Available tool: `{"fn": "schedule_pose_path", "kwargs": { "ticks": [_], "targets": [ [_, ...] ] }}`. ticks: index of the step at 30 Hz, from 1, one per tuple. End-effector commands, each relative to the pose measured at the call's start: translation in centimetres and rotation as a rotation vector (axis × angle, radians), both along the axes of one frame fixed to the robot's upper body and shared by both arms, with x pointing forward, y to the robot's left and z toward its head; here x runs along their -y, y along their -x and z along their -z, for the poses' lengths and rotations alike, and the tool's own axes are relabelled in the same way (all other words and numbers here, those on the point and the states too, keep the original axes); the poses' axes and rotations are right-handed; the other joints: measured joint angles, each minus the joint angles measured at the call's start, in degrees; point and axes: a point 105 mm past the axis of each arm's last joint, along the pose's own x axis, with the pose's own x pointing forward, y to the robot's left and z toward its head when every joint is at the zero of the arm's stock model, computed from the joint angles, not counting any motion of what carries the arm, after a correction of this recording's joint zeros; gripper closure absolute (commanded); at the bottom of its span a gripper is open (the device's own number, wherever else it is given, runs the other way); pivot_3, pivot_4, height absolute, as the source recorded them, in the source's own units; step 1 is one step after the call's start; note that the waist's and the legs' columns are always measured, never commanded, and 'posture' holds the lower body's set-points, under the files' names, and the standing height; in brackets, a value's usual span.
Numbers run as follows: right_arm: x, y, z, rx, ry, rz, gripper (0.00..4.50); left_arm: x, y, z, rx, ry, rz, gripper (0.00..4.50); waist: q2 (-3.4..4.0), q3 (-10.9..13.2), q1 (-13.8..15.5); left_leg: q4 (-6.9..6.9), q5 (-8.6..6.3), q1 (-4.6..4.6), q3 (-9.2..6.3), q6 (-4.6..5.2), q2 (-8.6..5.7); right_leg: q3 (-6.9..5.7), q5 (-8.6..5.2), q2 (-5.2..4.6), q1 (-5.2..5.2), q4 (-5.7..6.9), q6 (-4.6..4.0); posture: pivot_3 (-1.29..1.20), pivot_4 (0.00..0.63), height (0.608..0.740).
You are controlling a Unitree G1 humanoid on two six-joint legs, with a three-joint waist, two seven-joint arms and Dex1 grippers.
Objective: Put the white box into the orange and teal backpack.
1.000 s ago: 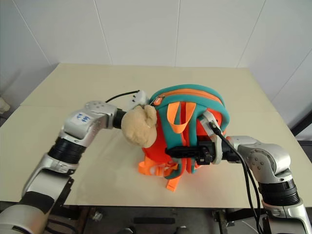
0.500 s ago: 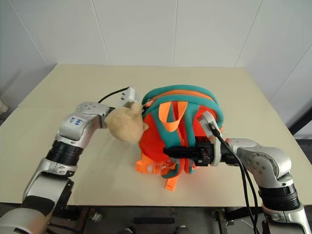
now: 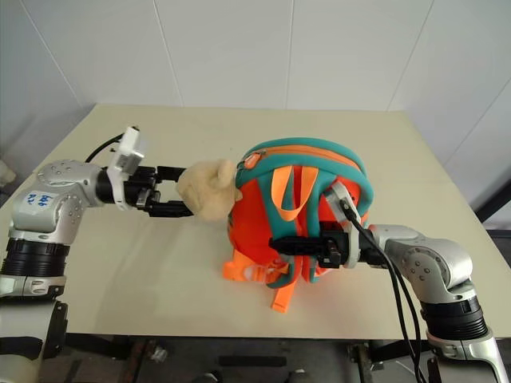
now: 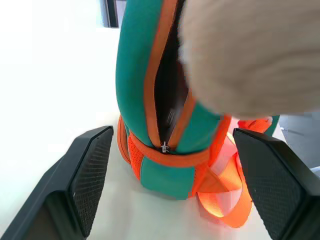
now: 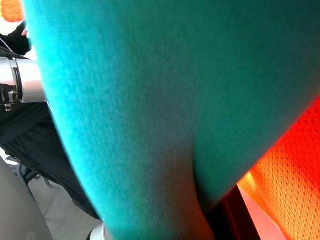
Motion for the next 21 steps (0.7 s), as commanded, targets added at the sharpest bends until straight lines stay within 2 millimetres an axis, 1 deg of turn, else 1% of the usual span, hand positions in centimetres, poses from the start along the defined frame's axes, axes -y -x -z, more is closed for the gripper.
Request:
{"fn": "schedule_pose_path", "kwargs": {
  "ticks": [1, 5, 6, 9, 12, 16, 19, 21],
  "targets": [
    [-0.3, 0.1, -0.3, 0.024, -0.01, -0.02, 4.5, 0.5, 1.4, -2.1, 0.068, 0.079, 0.04, 0.4, 0.0, 0.0, 0.0, 0.03, 0.0, 0.0, 0.0, 0.0, 0.0, 0.0, 0.0, 0.0, 0.01, 0.01, 0.0, 0.0, 0.15, 0.74],
    [-0.4, 0.0, -0.2, 0.02, -0.01, -0.024, 4.5, 2.2, 1.7, -2.9, 0.1, 0.156, 0.066, 0.4, 0.0, 0.0, 0.1, 0.14, -0.01, 0.0, -0.01, 0.02, 0.0, 0.0, 0.01, 0.0, 0.05, 0.06, 0.02, 0.0, 0.15, 0.74],
    [-0.4, 0.0, -0.2, 0.021, -0.009, -0.024, 4.5, 2.4, 1.7, -3.0, 0.103, 0.167, 0.069, 0.4, 0.0, 0.0, 0.1, 0.18, -0.02, 0.01, -0.01, 0.03, 0.0, 0.0, 0.01, 0.0, 0.07, 0.06, 0.02, 0.0, 0.15, 0.74],
    [-0.5, -0.1, -0.1, 0.02, -0.01, -0.025, 4.5, 3.4, 2.1, -2.6, 0.061, 0.184, 0.124, 0.4, 0.0, 0.0, 0.0, 0.21, -0.02, 0.01, -0.01, 0.03, -0.01, 0.0, 0.03, 0.0, 0.08, 0.07, 0.05, 0.0, 0.15, 0.74],
    [-0.5, -0.1, -0.1, 0.022, -0.01, -0.02, 4.5, 3.9, 2.1, -2.7, 0.055, 0.203, 0.143, 0.95, 0.0, 0.0, -0.2, 0.22, -0.02, 0.02, -0.01, 0.03, 0.0, 0.0, 0.03, 0.01, 0.08, 0.1, 0.05, 0.0, 0.15, 0.74],
    [-0.4, -0.1, 0.0, 0.026, -0.009, -0.013, 4.5, 3.6, 2.1, -3.0, 0.062, 0.2, 0.134, 2.08, 0.0, 0.0, -0.1, 0.23, -0.02, 0.02, -0.02, 0.03, -0.01, 0.0, 0.03, 0.0, 0.08, 0.09, 0.05, 0.0, 0.15, 0.74],
    [-0.3, -0.2, 0.0, 0.031, -0.009, -0.006, 4.5, 2.2, 1.4, -3.4, 0.088, 0.166, 0.065, 2.83, 0.0, 0.0, -0.2, 0.22, -0.02, 0.02, -0.02, 0.03, 0.0, 0.0, 0.03, 0.01, 0.07, 0.08, 0.05, 0.0, 0.15, 0.74],
    [-0.3, -0.2, 0.0, 0.034, -0.009, 0.0, 4.5, 0.7, 1.1, -3.4, 0.077, 0.121, 0.014, 3.28, 0.0, 0.0, -0.4, 0.22, -0.02, 0.02, -0.02, 0.03, 0.0, 0.0, 0.03, 0.02, 0.06, 0.09, 0.05, 0.0, 0.15, 0.74]
  ]
}}
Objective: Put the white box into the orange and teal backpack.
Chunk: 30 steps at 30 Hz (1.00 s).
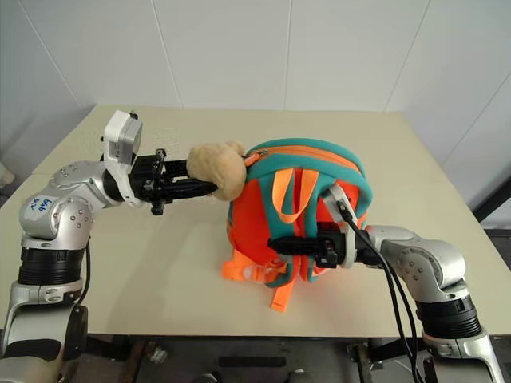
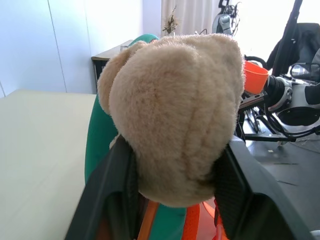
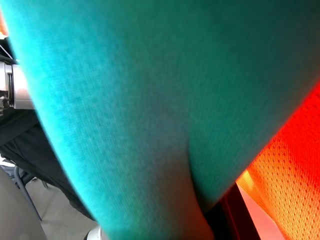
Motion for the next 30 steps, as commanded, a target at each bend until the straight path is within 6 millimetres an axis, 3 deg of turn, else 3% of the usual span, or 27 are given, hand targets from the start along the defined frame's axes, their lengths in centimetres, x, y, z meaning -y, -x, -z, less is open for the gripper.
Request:
{"fn": "schedule_pose_path", "kwargs": {
  "ticks": [1, 4, 6, 8, 13, 17, 21, 26, 30],
  "targets": [
    [0.0, 0.2, -0.4, 0.031, -0.01, -0.002, 4.5, -2.6, -0.4, -0.9, 0.037, -0.063, -0.093, 3.28, 0.0, 0.0, -0.2, -0.01, 0.0, 0.0, 0.0, 0.0, 0.0, 0.0, 0.0, 0.0, 0.0, -0.01, 0.0, 0.0, 0.15, 0.74],
    [0.0, 0.3, -0.4, 0.033, -0.012, 0.005, 4.5, -5.2, -1.0, 0.8, 0.003, -0.199, -0.172, 3.28, 0.0, 0.0, -0.7, -0.07, 0.0, 0.02, 0.0, 0.0, 0.0, 0.0, 0.0, 0.0, 0.0, -0.02, 0.0, 0.0, 0.15, 0.74],
    [0.0, 0.3, -0.3, 0.033, -0.017, 0.015, 4.5, -7.6, -1.9, 4.6, -0.007, -0.434, -0.254, 3.28, 0.01, 0.0, -1.0, -0.1, 0.0, 0.02, 0.0, 0.0, 0.0, 0.0, -0.01, -0.01, 0.0, -0.06, -0.01, 0.0, 0.15, 0.74],
    [0.1, 0.3, -0.2, 0.03, -0.022, 0.027, 4.5, -9.0, -2.5, 7.5, -0.016, -0.548, -0.282, 3.28, 0.07, 0.0, -1.1, -0.17, 0.0, 0.07, 0.03, 0.0, 0.0, 0.02, -0.02, -0.01, 0.02, -0.1, -0.03, 0.0, 0.15, 0.74],
    [-0.1, 0.4, 0.0, 0.019, -0.063, 0.064, 4.5, -7.5, -4.7, 12.4, -0.086, -0.473, -0.302, 3.28, 0.03, 0.0, -0.6, -0.04, 0.0, 0.0, 0.01, 0.02, 0.0, 0.01, -0.02, 0.0, 0.0, 0.0, -0.05, 0.0, 0.15, 0.74],
    [-0.6, 0.5, 0.0, 0.041, -0.097, 0.094, 4.5, -4.3, -5.4, 16.3, -0.103, -0.482, -0.261, 3.28, -0.04, -0.1, -0.2, 0.09, -0.02, 0.0, 0.01, 0.06, 0.0, 0.01, 0.01, 0.0, 0.06, 0.0, -0.01, 0.0, 0.15, 0.74],
    [-0.5, 0.4, 0.2, 0.102, -0.074, 0.119, 4.5, -2.6, -4.8, 15.9, -0.103, -0.406, -0.205, 3.28, -0.04, -0.1, 0.2, 0.15, -0.02, 0.01, 0.01, 0.06, 0.0, 0.02, 0.02, 0.01, 0.07, 0.06, 0.01, 0.0, 0.15, 0.74],
    [1.1, 1.9, -1.2, 0.256, 0.006, 0.122, 2.99, -2.8, -1.9, 11.1, -0.138, -0.263, -0.134, 2.05, -0.01, 0.0, 0.5, 0.13, -0.03, -0.04, 0.01, 0.06, -0.01, 0.04, 0.01, 0.0, 0.04, 0.08, 0.01, 0.0, 0.15, 0.74],
    [3.8, 1.7, -1.2, 0.345, 0.122, 0.226, 1.73, -4.4, 1.0, 10.7, -0.155, -0.289, -0.155, 0.84, -0.02, 0.0, 0.4, -0.04, -0.06, -0.03, 0.01, 0.1, 0.0, 0.03, 0.0, -0.02, 0.05, -0.11, 0.01, 0.0, 0.15, 0.74]
  ]
}}
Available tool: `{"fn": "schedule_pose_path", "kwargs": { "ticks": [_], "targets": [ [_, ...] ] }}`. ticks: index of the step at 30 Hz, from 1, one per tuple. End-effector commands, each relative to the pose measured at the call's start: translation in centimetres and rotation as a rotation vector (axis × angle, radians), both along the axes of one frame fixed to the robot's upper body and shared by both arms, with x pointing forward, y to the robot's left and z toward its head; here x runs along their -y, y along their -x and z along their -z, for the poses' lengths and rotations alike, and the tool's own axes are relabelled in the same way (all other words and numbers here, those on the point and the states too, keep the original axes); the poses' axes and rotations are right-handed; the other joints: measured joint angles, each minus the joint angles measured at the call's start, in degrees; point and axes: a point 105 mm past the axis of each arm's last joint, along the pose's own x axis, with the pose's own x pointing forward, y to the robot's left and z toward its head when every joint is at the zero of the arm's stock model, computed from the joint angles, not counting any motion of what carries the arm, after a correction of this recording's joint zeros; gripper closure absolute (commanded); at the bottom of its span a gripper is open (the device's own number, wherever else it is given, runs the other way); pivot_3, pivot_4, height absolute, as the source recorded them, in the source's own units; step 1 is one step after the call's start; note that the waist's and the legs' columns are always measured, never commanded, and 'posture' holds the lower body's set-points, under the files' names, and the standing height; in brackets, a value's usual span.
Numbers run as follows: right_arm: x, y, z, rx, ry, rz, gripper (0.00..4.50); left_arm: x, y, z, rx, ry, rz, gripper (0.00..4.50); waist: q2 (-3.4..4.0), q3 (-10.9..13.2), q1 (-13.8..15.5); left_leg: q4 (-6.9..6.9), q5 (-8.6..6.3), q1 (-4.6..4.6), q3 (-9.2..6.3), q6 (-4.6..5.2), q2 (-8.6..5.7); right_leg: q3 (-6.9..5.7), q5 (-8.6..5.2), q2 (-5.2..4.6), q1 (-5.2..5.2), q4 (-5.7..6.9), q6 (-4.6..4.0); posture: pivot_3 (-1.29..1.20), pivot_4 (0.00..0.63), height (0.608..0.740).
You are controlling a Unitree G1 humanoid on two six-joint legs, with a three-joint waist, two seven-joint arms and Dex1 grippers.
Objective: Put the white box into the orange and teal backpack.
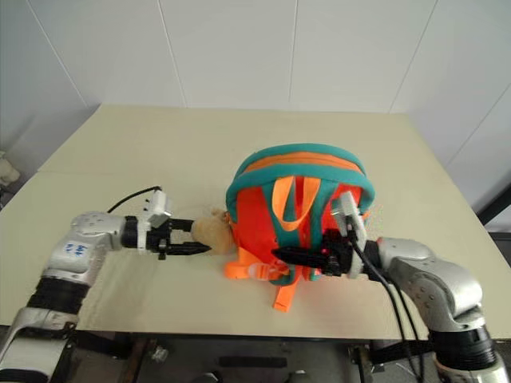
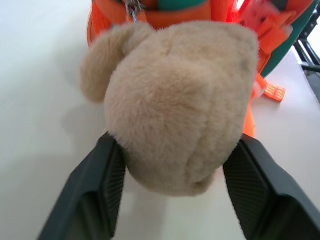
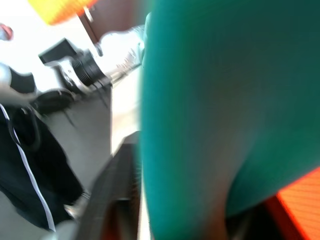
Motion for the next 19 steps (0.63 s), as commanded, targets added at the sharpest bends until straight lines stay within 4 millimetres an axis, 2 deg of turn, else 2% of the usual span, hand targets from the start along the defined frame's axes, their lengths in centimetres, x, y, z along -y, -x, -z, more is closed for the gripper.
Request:
{"fn": "schedule_pose_path", "kwargs": {
  "ticks": [1, 3, 5, 10, 12, 16, 19],
  "targets": [
    [1.8, -0.1, -1.1, 0.136, 0.053, 0.092, 1.4, -0.8, 2.1, -1.2, 0.004, 0.004, -0.003, 0.53, 0.0, 0.0, -0.1, -0.03, 0.0, 0.02, 0.0, 0.01, 0.0, 0.0, 0.0, -0.01, 0.0, -0.04, -0.01, 0.0, 0.15, 0.74],
    [3.1, 0.0, -1.2, 0.156, 0.074, 0.133, 0.69, -2.2, 2.8, -0.9, -0.02, -0.033, -0.035, 0.0, -0.01, 0.0, -0.2, -0.05, -0.01, 0.06, 0.01, 0.01, 0.01, 0.0, -0.02, 0.01, -0.01, -0.01, -0.03, 0.0, 0.15, 0.74],
    [5.0, 0.1, -0.7, 0.165, 0.131, 0.179, 0.1, -4.3, 2.6, -0.9, -0.024, -0.064, -0.106, 0.0, 0.0, 0.0, -0.2, -0.05, -0.01, 0.07, 0.01, 0.02, 0.01, 0.0, -0.02, 0.0, -0.01, -0.01, -0.05, 0.0, 0.15, 0.74],
    [10.0, -0.8, -0.2, 0.225, 0.237, 0.324, 0.04, -5.9, 2.5, -0.8, -0.01, -0.13, -0.135, 0.0, -0.01, 0.0, 0.0, -0.01, -0.04, 0.06, 0.1, 0.07, -0.03, 0.0, -0.1, -0.08, 0.06, -0.23, -0.26, 0.0, 0.15, 0.74],
    [11.7, -0.9, 0.2, 0.206, 0.275, 0.347, 0.04, -5.6, 2.2, -1.8, 0.023, -0.084, -0.129, 0.0, -0.01, 0.0, -0.1, -0.01, -0.05, 0.06, 0.17, 0.09, -0.03, 0.01, -0.11, -0.11, 0.06, -0.3, -0.33, 0.0, 0.15, 0.74],
    [13.2, -1.3, 1.4, 0.22, 0.339, 0.38, 0.04, -5.1, 2.0, -2.3, 0.052, -0.041, -0.115, 0.0, 0.0, 0.0, -0.1, -0.05, -0.07, 0.07, 0.17, 0.12, -0.02, 0.0, 0.0, -0.09, 0.04, -0.22, -0.1, 0.0, 0.15, 0.74],
    [12.8, -1.8, 2.0, 0.255, 0.34, 0.393, 0.04, -4.9, 2.8, -1.3, 0.012, -0.054, -0.095, 0.0, 0.01, 0.0, -0.5, -0.07, -0.08, 0.07, 0.18, 0.13, -0.01, 0.01, 0.0, -0.08, 0.02, -0.21, -0.09, 0.0, 0.15, 0.74]
  ]
}}
